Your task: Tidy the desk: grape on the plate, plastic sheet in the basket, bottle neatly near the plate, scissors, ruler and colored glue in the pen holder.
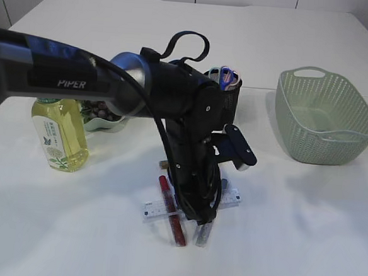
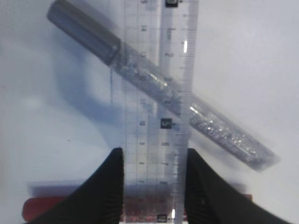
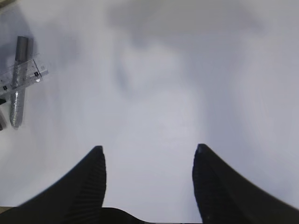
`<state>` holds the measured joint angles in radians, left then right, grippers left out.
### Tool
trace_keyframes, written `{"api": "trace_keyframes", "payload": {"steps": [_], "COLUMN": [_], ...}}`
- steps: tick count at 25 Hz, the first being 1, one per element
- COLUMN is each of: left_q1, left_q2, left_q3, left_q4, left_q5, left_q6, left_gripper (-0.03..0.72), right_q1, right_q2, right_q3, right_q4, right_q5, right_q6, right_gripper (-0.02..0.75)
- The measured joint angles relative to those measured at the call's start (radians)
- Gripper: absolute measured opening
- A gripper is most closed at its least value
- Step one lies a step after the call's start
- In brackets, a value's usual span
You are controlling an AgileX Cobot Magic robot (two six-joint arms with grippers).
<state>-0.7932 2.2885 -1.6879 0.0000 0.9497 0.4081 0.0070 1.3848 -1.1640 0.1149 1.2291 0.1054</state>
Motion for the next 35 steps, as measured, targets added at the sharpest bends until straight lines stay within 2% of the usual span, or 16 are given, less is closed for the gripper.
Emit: {"api": "trace_keyframes", "payload": {"steps": [10, 17, 20, 25, 35], "left_q1": [0.000, 0.000, 0.002, 0.031, 0.091], "left_q2": [0.002, 0.006, 0.006, 0.006, -0.015], "left_q3": [-0.092, -0.205, -0.252, -0.304, -0.306], "left_q4": [0.000, 0.000, 0.000, -0.016, -0.084], "left_q5": [0.100, 0.203, 0.240, 0.244, 0.145], "left_q6": [-0.027, -0.223, -0.364, -0.508, -0.532], "left_gripper": [0.276, 0.276, 0.276, 0.276, 0.276], "right_q1": [0.000, 0.000, 0.000, 0.000, 0.000], "right_q2": [0.000, 0.000, 0.000, 0.000, 0.000], "right_q3": [0.000, 0.000, 0.000, 0.000, 0.000], "right_q4": [0.000, 0.000, 0.000, 0.000, -0.034], "right_q5": [0.000, 0.000, 0.000, 0.000, 0.000], "right_q6": [0.000, 0.000, 0.000, -0.005, -0.020], "right_gripper": [0.467, 0.467, 0.467, 0.467, 0.467]}}
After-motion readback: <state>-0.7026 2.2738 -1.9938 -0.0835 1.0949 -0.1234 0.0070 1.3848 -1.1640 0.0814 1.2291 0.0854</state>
